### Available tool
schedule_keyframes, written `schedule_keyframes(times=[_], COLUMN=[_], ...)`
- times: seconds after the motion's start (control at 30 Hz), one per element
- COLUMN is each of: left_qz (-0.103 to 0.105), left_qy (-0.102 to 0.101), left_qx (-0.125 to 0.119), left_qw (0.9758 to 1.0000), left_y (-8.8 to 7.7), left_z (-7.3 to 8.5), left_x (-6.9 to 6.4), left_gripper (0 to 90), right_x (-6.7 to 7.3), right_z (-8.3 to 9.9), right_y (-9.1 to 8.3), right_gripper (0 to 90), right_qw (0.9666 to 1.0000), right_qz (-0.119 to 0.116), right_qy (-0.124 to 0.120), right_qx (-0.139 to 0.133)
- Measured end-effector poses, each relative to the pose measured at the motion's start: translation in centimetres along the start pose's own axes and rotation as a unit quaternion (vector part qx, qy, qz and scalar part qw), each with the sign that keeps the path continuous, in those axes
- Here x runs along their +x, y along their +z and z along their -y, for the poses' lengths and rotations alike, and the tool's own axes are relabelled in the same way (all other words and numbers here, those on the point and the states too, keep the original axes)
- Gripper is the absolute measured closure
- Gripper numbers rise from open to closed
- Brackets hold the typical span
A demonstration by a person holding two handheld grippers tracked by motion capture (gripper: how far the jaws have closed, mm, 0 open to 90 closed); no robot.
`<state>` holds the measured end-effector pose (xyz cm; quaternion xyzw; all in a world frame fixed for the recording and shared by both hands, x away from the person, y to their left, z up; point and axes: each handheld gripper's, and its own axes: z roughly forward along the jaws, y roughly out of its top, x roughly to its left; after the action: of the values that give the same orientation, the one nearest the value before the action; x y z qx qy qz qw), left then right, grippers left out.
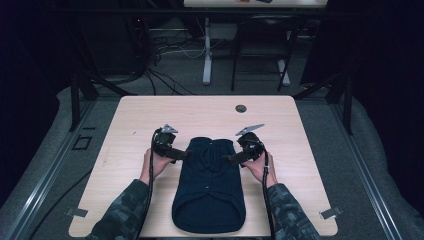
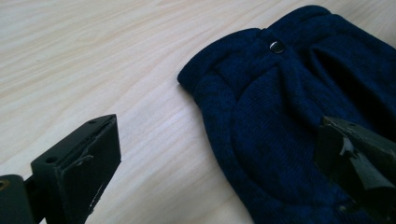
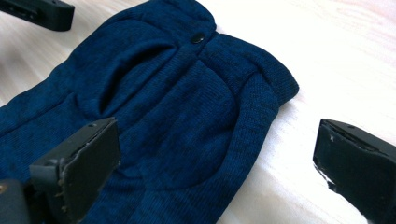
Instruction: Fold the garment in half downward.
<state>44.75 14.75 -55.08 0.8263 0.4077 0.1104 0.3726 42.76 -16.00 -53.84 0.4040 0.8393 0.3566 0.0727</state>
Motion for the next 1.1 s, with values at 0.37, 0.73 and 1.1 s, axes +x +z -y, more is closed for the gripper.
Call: schedule_keyframes(times=[0.37,0.73,1.1], left_qz=[0.007,0.005,-0.009], left_qy=[-0.006,-0.002,0.029], left_qx=[0.035,0.053,0.042], left_qw=[0.9994,0.9986,0.9987], left_y=[3.1,5.0,4.9], left_z=[-1.0,-1.5,-1.4], left_x=[0.2,0.3,-0.8], left_gripper=[0.8,4.4,23.8], right_x=[-1.2,-1.4,-1.2], right_z=[-1.1,-2.1,-1.8], right_y=[2.1,4.8,5.3], right_gripper=[9.9,23.4,44.1], right_qw=[0.9998,0.9987,0.9984], right_qz=[0.000,0.034,0.041], right_qy=[0.018,0.030,0.014], right_qx=[0.002,0.021,0.036])
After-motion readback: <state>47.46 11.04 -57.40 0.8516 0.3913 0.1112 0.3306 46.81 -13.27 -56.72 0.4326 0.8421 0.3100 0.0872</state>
